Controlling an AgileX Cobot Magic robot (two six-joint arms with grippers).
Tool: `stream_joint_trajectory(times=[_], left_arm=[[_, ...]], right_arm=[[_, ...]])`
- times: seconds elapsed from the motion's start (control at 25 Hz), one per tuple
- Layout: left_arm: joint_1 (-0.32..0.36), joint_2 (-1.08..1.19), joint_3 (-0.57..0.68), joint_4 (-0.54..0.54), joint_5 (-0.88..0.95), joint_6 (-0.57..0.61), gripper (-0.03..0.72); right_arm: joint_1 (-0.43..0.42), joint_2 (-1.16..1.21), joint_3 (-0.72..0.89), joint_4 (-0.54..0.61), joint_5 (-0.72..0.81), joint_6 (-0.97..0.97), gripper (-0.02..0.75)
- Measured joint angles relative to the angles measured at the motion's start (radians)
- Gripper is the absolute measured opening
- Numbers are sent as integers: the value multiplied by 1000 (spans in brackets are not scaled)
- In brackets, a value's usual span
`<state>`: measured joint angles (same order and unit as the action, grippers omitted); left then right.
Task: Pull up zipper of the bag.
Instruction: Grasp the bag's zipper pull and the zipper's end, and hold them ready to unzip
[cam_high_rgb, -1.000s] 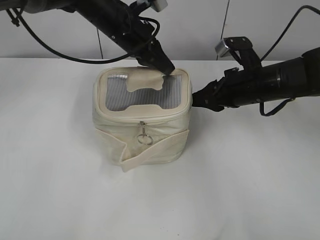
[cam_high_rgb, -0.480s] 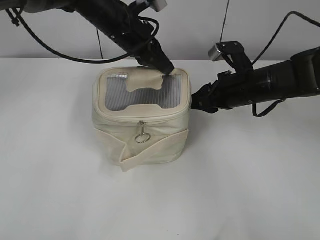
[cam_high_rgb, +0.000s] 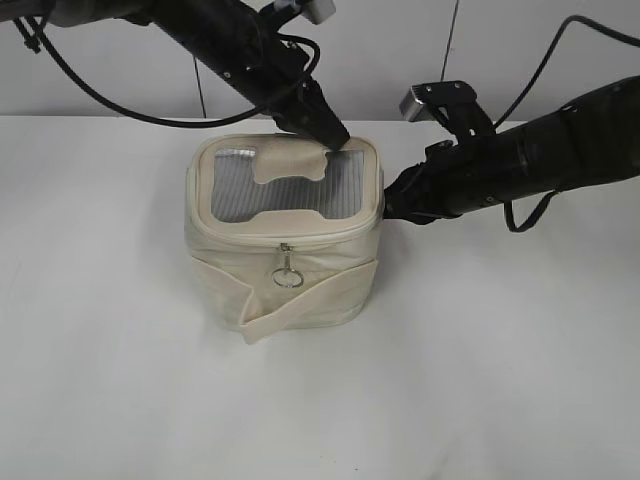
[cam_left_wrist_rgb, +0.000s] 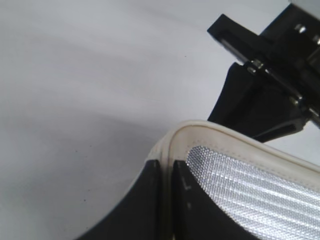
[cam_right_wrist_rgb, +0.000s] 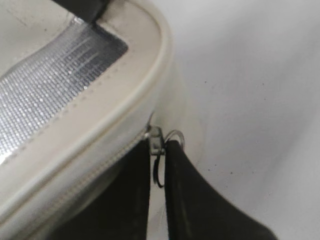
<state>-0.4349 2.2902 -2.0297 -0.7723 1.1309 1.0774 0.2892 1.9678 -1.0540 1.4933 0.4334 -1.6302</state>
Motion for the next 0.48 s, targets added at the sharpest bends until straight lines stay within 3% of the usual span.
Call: stream_joint_trajectory(times=[0.2, 0.48], left_arm=[[-1, 0, 0, 1, -1, -22, 32], [-17, 0, 0, -11, 22, -61, 29]], right_arm=[[0, -84, 51, -174, -9, 196, 61], [1, -227, 223, -155, -29, 230, 60]])
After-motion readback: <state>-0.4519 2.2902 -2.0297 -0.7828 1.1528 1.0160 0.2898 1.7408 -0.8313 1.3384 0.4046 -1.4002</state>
